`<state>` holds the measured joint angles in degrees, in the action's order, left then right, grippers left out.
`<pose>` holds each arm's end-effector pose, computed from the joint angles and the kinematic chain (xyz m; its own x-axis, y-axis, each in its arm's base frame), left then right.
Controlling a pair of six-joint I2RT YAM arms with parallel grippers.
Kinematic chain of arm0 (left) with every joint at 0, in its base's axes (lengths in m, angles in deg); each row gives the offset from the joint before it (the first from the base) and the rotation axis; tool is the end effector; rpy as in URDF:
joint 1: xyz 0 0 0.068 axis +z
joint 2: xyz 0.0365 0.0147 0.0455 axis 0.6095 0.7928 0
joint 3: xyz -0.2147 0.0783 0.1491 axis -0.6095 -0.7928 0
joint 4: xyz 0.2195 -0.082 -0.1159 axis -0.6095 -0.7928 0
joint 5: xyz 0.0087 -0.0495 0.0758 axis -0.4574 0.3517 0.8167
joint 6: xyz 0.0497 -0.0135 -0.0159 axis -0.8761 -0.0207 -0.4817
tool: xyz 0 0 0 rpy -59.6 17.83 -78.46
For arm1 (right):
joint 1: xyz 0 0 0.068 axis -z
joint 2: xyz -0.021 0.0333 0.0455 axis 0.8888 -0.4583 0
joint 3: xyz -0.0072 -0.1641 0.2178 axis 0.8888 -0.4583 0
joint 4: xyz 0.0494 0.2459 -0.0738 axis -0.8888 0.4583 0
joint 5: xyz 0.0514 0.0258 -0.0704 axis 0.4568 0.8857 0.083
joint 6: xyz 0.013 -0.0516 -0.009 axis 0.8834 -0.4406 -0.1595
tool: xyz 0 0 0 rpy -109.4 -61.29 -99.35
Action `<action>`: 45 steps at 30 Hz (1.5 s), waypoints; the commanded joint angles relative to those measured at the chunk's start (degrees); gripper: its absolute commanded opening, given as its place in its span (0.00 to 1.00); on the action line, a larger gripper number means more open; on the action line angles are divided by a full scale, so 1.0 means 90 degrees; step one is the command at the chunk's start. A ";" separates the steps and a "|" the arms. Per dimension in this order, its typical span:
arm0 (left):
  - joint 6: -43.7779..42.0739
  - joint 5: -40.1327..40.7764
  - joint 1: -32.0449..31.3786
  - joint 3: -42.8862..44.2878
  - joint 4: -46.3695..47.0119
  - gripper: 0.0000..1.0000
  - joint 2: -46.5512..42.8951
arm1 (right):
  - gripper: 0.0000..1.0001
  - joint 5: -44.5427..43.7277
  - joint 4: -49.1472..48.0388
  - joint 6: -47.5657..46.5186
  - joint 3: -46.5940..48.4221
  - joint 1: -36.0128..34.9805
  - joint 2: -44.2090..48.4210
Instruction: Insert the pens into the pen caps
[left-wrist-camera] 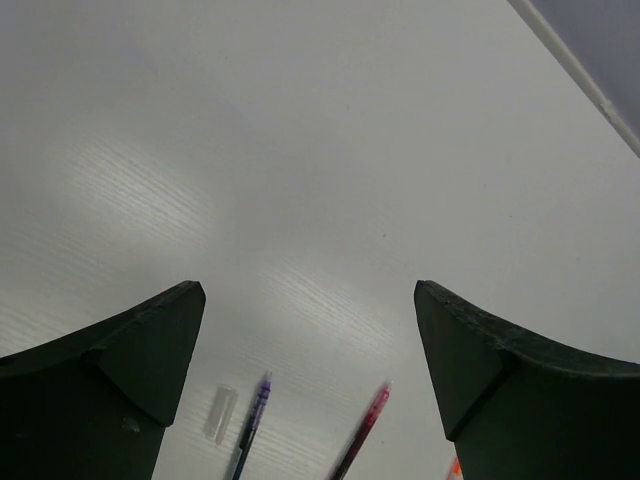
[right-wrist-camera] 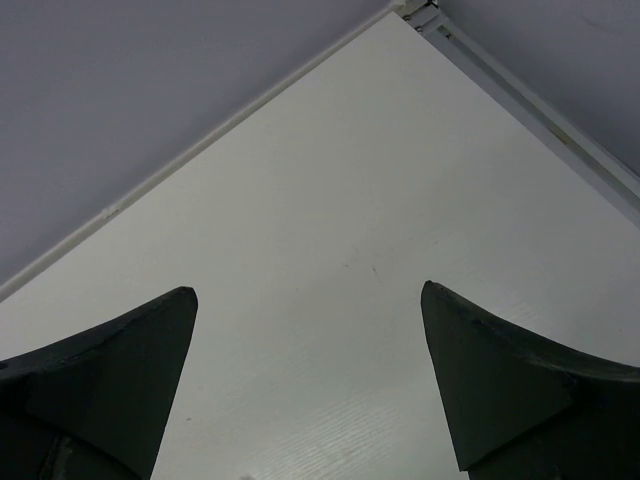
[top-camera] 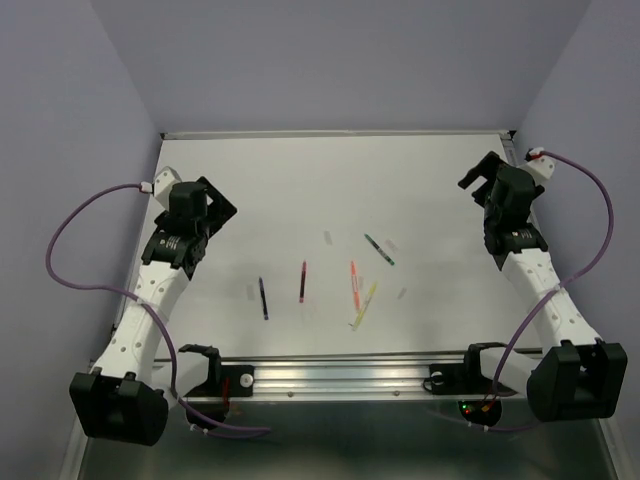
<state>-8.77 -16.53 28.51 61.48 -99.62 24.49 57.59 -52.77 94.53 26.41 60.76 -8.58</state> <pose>0.2269 -0.0257 0.3321 -0.2842 -0.5716 -0.7698 -0.3694 0.8062 -0.4622 0.2608 -0.0051 0.3277 -0.0661 0.4157 -0.9071 0.4260 0.8338 0.3511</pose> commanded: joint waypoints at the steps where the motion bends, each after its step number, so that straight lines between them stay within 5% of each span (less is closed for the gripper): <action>1: 0.0100 -0.0232 -0.0021 -0.0291 -0.0120 0.99 0.0002 | 1.00 0.0292 -0.0090 -0.0111 0.0266 -0.0017 0.0195; 8: 0.0295 -0.1023 -0.0021 -0.1353 -0.0140 0.98 0.0148 | 1.00 0.0829 -0.0325 -0.0210 0.0109 -0.0017 0.0098; 17: 0.0237 -0.1834 -0.0118 -0.2292 0.0348 0.72 0.0607 | 1.00 0.1621 0.0310 -0.0210 0.0656 -0.0017 -0.0634; 30: 0.0696 -0.1513 -0.0422 -0.2430 0.0017 0.54 0.1349 | 1.00 0.1582 0.0398 -0.0249 0.0676 -0.0017 -0.0908; 45: 0.0696 -0.1444 -0.0880 -0.2352 -0.0149 0.44 0.1778 | 1.00 0.1513 0.0486 -0.0278 0.0744 -0.0017 -0.1201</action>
<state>-3.02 -30.35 21.67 40.65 -98.42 38.11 71.57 -48.36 92.78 30.32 60.76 -19.29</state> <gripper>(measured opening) 0.456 0.998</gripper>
